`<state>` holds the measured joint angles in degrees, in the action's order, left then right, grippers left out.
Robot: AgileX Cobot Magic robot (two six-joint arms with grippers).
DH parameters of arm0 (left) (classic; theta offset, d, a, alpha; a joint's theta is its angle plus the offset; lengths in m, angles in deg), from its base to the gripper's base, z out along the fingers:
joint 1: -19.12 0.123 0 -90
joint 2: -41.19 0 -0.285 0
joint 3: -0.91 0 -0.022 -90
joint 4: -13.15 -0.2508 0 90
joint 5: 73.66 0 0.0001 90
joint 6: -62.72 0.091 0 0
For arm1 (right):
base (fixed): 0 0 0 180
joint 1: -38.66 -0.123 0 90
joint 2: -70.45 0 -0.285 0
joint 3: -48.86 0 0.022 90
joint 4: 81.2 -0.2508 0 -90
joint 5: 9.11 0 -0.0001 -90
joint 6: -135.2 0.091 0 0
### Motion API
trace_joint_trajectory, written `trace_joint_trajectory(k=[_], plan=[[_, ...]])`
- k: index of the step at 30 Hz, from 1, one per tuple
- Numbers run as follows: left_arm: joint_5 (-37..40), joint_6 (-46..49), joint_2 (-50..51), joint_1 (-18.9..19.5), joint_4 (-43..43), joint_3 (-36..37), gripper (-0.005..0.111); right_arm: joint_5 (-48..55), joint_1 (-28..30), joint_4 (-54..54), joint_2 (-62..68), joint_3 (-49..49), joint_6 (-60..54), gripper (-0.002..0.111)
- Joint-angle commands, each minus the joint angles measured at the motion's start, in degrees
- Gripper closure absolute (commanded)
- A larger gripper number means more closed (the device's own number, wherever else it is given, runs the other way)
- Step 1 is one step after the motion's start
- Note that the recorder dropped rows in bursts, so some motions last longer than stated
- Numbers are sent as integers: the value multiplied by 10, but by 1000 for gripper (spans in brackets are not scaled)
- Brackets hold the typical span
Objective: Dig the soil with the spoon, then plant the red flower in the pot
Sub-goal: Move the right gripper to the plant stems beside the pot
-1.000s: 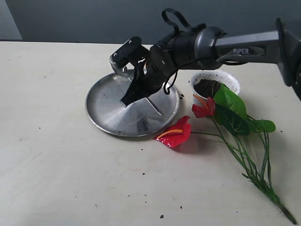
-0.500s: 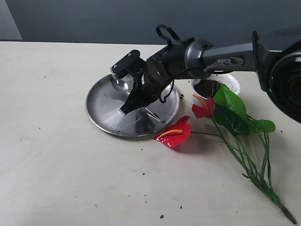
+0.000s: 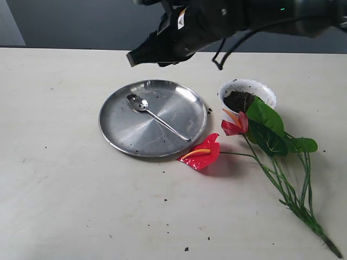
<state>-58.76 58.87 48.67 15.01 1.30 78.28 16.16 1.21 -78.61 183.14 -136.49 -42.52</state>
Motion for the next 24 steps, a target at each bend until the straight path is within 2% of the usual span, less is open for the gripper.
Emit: trace_joint_trajectory(k=[1, 7, 16, 21, 24], plan=[[-4, 0, 3, -1, 2, -2, 105, -20, 3, 0, -122, 120, -6, 79], [-4, 0, 3, -1, 2, -2, 105, 0, 3, -8, -255, 235, 4, 79], [-4, 0, 3, -1, 2, -2, 105, 254, 3, 19, -341, 251, 45, 79], [-4, 0, 3, -1, 2, -2, 105, 268, 3, 36, -345, 309, 65, 79], [-4, 0, 3, -1, 2, -2, 105, 259, 3, 36, -345, 358, 73, 70]])
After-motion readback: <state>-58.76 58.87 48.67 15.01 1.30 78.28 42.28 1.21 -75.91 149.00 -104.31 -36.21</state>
